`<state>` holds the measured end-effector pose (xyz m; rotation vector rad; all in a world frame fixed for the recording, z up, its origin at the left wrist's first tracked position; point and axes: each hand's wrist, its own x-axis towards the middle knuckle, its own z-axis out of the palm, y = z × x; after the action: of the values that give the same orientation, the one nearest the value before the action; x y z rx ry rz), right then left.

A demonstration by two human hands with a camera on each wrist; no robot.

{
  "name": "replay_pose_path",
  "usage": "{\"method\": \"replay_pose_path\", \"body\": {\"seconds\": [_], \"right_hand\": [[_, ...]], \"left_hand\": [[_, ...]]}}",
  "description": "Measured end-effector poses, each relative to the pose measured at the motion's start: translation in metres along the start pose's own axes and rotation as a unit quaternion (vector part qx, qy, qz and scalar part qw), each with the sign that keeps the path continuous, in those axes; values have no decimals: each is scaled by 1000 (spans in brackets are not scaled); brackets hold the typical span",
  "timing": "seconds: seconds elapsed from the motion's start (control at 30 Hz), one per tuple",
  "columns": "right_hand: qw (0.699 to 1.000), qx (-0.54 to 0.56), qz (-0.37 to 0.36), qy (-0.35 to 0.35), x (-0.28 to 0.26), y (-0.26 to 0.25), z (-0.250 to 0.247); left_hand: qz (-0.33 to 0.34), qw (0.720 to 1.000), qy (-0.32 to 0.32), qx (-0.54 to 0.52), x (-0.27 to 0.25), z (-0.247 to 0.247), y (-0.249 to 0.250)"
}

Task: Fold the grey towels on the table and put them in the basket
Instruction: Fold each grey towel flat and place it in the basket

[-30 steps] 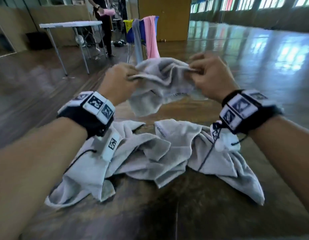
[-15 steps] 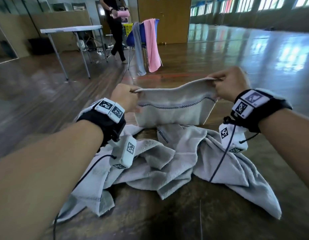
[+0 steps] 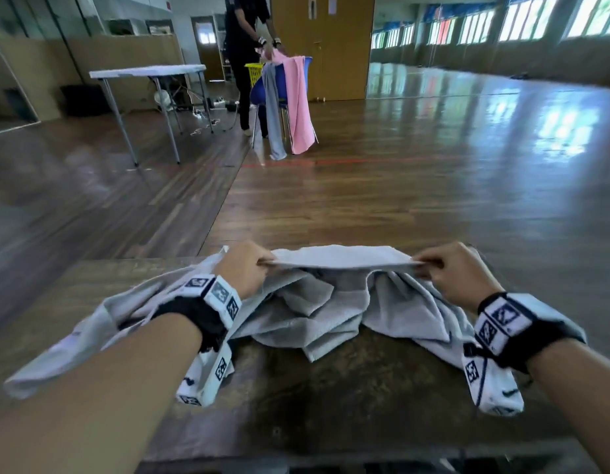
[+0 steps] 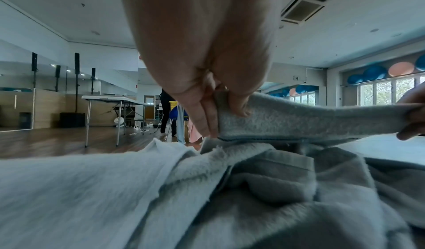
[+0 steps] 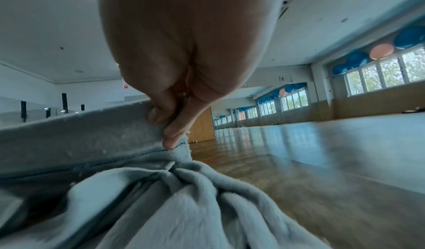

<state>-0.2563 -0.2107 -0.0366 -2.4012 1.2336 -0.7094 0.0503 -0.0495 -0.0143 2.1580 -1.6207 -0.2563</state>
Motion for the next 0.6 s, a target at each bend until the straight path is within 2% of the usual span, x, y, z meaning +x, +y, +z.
{"method": "replay_pose_path", "body": {"seconds": [0.13, 0.33, 0.53, 0.6], "right_hand": [[999, 12, 2, 45, -51, -6, -21], [993, 101, -46, 33, -109, -24, -69], [990, 127, -55, 25, -161, -40, -119], [989, 133, -70, 17, -175, -47, -136]], "left_hand": [[26, 998, 47, -17, -45, 0, 14], [64, 990, 118, -47, -108, -33, 48], [27, 988, 135, -65, -154, -54, 76], [34, 989, 129, -67, -168, -60, 83]]}}
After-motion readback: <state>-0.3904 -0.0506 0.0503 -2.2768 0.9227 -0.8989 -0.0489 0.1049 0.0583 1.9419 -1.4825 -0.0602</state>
